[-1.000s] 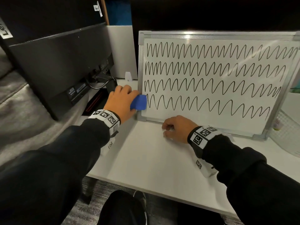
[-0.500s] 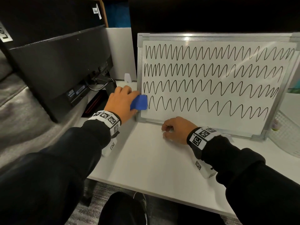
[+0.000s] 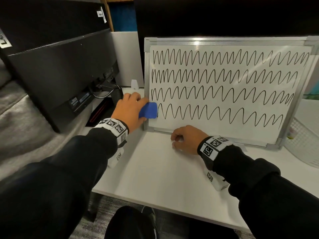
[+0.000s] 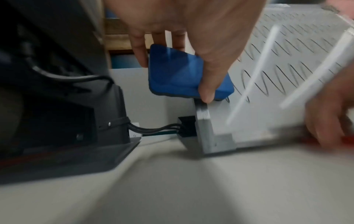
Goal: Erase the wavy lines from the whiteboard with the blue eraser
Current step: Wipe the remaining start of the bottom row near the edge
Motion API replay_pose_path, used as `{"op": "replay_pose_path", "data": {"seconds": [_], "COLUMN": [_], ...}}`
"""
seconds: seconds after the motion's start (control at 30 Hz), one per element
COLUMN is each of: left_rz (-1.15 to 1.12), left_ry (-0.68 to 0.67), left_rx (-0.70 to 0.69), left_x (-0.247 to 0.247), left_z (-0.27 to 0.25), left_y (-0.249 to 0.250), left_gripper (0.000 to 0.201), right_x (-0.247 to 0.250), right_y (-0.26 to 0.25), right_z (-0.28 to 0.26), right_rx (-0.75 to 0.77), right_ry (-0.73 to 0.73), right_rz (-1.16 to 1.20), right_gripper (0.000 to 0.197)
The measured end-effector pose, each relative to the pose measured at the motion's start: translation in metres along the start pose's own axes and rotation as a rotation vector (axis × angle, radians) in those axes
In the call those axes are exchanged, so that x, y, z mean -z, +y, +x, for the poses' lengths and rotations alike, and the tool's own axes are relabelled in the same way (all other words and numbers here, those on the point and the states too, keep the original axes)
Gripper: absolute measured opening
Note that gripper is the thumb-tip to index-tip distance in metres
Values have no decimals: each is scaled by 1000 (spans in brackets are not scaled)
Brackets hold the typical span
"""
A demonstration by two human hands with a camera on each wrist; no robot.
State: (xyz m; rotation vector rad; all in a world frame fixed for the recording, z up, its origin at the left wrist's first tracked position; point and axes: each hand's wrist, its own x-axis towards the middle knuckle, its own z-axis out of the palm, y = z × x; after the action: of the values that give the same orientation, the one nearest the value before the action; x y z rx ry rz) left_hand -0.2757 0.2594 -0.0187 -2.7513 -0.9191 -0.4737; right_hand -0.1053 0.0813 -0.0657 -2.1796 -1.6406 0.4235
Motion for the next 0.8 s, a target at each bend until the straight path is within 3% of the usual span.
{"op": "replay_pose_path", "data": {"seconds": [0.07, 0.2, 0.33, 0.47, 0.6, 0.7, 0.8], "left_rz": [-64, 3, -76, 20, -18, 37, -5], "left_ry": [40, -30, 46, -34, 31, -41, 14], "left_rx": [79, -46, 105, -54, 41, -57, 45], "left_x": [-1, -4, -1, -2, 3, 0, 2], "left_z": [2, -2, 0, -3, 1, -2, -1], "left_y": [-1, 2, -3, 2, 0, 3, -2], "left_gripper": [64, 62, 62, 62, 62, 62, 62], "right_x": [0, 0, 1, 1, 1, 1, 1], "right_y": [0, 0, 0, -1, 0, -1, -1], "right_z": [0, 0, -1, -1, -1, -1, -1], "right_rx": [3, 3, 6, 11, 10, 8, 10], "right_ry": [2, -7, -14, -12, -14, -12, -14], "right_rz": [-5, -14, -19, -23, -18, -15, -18], "right_gripper": [12, 12, 13, 14, 13, 11, 12]}}
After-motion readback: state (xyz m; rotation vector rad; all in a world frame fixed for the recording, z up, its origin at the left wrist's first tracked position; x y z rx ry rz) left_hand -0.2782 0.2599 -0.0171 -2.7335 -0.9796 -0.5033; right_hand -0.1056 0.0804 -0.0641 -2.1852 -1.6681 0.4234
